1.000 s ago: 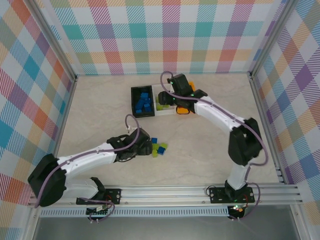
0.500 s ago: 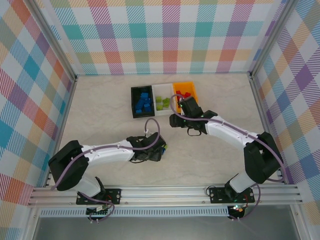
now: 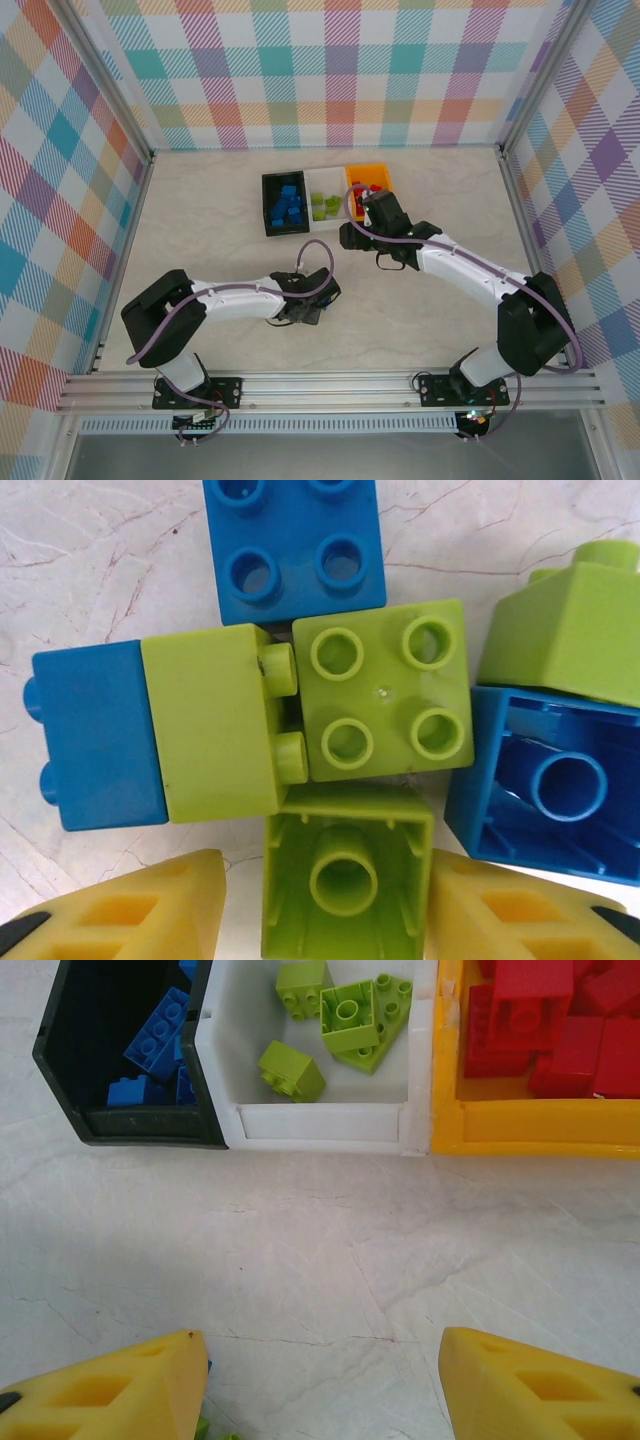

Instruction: Sort the legos into containers by color

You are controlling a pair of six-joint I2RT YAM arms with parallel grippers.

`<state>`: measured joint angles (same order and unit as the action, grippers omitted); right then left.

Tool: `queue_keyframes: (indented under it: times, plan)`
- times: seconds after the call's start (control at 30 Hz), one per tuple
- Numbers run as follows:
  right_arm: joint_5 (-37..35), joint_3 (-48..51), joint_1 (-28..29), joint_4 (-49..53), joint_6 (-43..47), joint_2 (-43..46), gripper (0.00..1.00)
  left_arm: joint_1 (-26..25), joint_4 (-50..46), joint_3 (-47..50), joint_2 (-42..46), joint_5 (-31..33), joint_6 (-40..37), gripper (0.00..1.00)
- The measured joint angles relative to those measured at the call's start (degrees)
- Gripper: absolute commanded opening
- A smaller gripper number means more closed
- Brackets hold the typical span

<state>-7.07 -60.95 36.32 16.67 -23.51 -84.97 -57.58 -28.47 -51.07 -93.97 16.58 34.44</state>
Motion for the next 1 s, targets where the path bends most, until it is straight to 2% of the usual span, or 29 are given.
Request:
queue_keyframes:
  times: [0.3,0.47,0.57,0.67,0.8,1.0]
  plan:
    - [0.0,0.2,-0.3,-0.2,0.0,0.1,0.63,0.0,0.1,-0.5,-0.1,0.9,-0.5,0.3]
    - [-0.2,0.6,-0.3,-0.4,-0.2,0.9,0.63,-0.1,-0.8,-0.5,1.0,1.0,-0.6,0.28]
    - [-0.4,1.3,-0.5,-0.4,-0.5,2.3,0.63,-0.1,-3.1,-1.0,5.5,1.2,-0.6,0.31]
    - [-0.5,1.8,-0.9,-0.7,-1.1,3.5,0.63,0.2,-5.9,-5.6,9.7,2.5,-0.9,0.31]
    - [-0.9,3.1,-1.5,-1.2,-1.6,4.3,0.63,3.3,-5.6,-15.0,8.9,3.8,-3.0,0.31]
    - [-1.1,5.5,-1.9,-1.0,-2.4,4.8,0.63,12.7,-3.4,-30.6,-4.2,4.1,-6.2,0.28]
